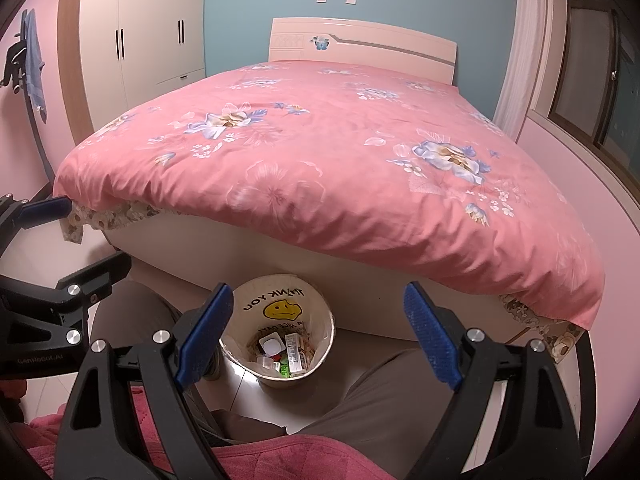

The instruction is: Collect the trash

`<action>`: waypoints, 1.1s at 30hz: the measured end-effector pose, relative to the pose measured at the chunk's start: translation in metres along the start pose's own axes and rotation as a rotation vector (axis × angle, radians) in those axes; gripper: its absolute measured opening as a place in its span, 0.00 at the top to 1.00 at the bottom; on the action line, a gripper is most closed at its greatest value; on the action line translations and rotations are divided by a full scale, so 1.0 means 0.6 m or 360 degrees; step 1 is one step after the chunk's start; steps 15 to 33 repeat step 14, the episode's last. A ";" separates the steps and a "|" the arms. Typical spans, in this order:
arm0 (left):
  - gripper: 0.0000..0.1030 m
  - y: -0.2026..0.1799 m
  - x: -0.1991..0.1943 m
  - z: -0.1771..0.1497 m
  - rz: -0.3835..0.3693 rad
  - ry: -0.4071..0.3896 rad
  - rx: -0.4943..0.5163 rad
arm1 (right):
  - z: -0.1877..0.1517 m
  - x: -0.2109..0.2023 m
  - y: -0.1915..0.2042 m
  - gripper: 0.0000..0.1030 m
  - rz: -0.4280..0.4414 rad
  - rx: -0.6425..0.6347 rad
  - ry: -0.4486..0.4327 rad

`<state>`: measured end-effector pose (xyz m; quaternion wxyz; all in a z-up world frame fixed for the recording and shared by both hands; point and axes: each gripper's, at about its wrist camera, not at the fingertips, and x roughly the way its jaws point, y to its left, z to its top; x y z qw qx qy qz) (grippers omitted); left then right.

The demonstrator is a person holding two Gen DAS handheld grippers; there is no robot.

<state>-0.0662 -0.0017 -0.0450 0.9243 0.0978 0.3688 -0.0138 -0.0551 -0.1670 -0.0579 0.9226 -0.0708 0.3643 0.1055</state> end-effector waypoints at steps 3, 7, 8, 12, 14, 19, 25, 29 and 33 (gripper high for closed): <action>0.07 -0.002 0.001 0.000 -0.0002 0.0008 0.0001 | 0.000 0.001 0.000 0.17 0.0004 0.0005 0.0005; 0.07 -0.002 0.002 0.001 0.0001 0.0010 0.0002 | 0.003 0.002 -0.002 0.17 0.0013 0.0006 0.0011; 0.07 -0.002 0.002 0.001 0.0000 0.0009 0.0003 | 0.002 0.002 -0.002 0.17 0.0012 0.0003 0.0009; 0.07 -0.003 0.003 0.002 0.0001 0.0014 0.0002 | 0.002 0.002 -0.003 0.17 0.0013 0.0003 0.0011; 0.07 -0.003 0.002 0.001 0.0002 0.0013 0.0002 | 0.002 0.003 -0.003 0.17 0.0014 0.0003 0.0010; 0.07 -0.003 0.002 0.001 0.0002 0.0013 0.0002 | 0.002 0.003 -0.003 0.17 0.0014 0.0003 0.0010; 0.07 -0.003 0.002 0.001 0.0002 0.0013 0.0002 | 0.002 0.003 -0.003 0.17 0.0014 0.0003 0.0010; 0.07 -0.003 0.002 0.001 0.0002 0.0013 0.0002 | 0.002 0.003 -0.003 0.17 0.0014 0.0003 0.0010; 0.07 -0.003 0.002 0.001 0.0002 0.0013 0.0002 | 0.002 0.003 -0.003 0.17 0.0014 0.0003 0.0010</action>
